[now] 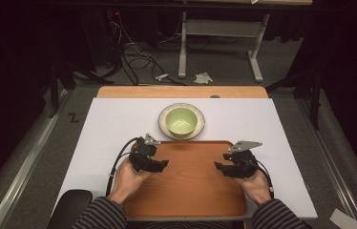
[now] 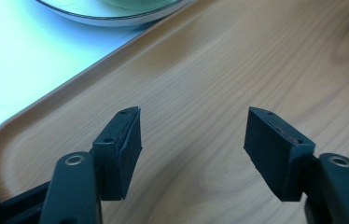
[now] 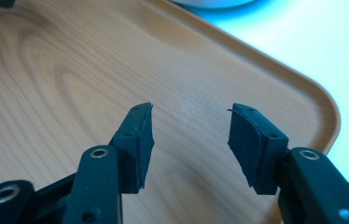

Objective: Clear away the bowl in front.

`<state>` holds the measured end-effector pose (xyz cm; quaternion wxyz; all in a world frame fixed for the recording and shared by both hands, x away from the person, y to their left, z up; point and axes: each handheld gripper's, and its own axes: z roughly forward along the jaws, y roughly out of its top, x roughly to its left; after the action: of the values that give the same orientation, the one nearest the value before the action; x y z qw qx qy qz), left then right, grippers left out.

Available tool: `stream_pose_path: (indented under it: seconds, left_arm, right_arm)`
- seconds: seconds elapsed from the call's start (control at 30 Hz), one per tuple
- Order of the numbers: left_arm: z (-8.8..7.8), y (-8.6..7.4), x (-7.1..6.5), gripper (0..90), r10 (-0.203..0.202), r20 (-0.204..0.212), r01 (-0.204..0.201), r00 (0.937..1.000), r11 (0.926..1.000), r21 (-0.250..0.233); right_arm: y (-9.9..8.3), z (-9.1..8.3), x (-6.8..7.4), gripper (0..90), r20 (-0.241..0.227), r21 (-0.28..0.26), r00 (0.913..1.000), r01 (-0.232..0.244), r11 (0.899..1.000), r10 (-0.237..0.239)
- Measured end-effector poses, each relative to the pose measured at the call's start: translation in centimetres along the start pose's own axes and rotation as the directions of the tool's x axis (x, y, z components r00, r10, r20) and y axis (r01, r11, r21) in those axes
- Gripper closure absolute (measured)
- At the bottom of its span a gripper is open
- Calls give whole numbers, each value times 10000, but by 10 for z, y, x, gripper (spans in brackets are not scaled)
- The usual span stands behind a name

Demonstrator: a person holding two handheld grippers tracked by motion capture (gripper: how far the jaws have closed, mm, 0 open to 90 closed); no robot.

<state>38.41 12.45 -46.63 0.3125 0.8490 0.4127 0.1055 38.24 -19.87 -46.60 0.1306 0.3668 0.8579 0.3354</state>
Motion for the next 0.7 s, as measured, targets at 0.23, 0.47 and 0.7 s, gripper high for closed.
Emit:
stream_pose_path:
  seconds: [0.23, 0.47, 0.7]
  left_arm:
    - [-8, 13, -7, 391, 857, -2, -857, 9963, 9963, 54]
    - [-11, 22, 4, 431, 134, 141, -132, 9998, 9997, -181]
    - [-11, 43, 10, 449, 186, 76, -186, 9998, 9998, 26]
  right_arm:
    - [0, -4, 1, 514, 95, -244, 10000, -2, 9997, 5]
    - [0, 1, 2, 499, 19, -7, 9999, 102, 9999, -102]
    - [0, 1, 3, 496, 29, 5, 9999, 161, 9999, -161]
